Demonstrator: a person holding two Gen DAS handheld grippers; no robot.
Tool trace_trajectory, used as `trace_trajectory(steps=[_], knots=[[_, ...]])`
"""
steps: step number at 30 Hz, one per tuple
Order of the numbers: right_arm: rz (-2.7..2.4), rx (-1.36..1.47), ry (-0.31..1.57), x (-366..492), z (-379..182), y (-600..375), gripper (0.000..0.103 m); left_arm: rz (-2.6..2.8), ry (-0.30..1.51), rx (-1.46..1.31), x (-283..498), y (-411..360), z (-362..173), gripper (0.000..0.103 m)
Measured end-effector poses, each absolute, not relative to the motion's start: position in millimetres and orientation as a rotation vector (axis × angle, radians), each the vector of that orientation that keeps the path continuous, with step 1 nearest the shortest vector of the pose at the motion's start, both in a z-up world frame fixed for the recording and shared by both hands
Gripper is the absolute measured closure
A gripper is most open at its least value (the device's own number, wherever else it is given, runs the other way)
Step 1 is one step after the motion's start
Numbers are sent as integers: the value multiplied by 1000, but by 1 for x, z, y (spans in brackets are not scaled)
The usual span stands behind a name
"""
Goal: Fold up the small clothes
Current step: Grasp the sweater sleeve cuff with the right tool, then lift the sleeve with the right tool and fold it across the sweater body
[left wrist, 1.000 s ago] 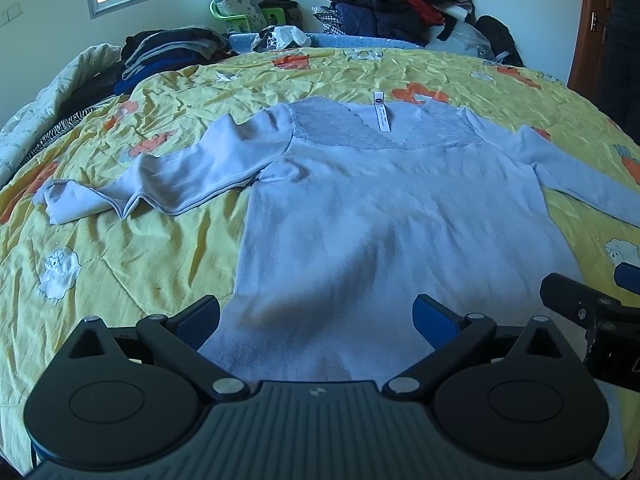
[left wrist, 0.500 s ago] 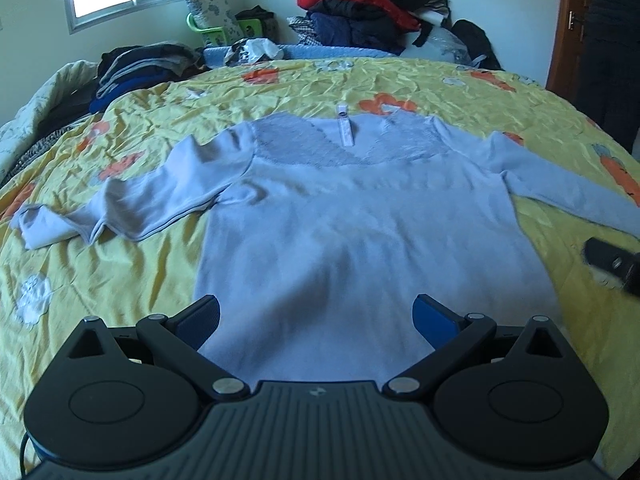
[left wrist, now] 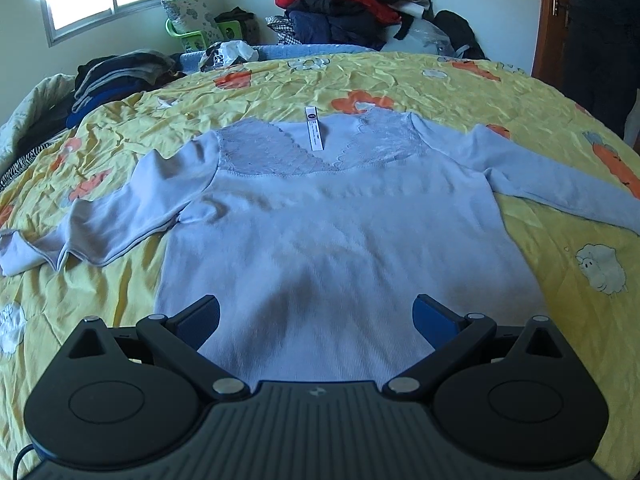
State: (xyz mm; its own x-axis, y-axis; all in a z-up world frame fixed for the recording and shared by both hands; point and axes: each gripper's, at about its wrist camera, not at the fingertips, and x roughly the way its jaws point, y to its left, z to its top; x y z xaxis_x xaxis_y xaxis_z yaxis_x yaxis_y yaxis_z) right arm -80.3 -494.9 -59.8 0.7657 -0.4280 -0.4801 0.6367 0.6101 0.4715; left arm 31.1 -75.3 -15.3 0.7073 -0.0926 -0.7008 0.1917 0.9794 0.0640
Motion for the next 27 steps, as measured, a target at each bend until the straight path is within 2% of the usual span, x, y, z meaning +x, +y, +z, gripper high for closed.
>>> trace_trajectory(steps=[7, 10, 16, 20, 23, 27], knots=[[-493, 848, 283, -40, -75, -505, 21, -156, 781, 138, 38, -77, -19, 0], [-489, 871, 241, -21, -81, -509, 27, -157, 778, 136, 38, -77, -19, 0], [-552, 939, 174, -4, -89, -532, 58, -146, 769, 125, 46, -75, -15, 0], [-576, 983, 192, 9, -95, -546, 88, -126, 773, 117, 53, -71, -15, 0], [-577, 1003, 190, 8, -98, -548, 93, -110, 786, 121, 57, -68, -18, 0], [-559, 987, 180, 9, -90, -541, 94, -92, 793, 114, 60, -63, -21, 0]])
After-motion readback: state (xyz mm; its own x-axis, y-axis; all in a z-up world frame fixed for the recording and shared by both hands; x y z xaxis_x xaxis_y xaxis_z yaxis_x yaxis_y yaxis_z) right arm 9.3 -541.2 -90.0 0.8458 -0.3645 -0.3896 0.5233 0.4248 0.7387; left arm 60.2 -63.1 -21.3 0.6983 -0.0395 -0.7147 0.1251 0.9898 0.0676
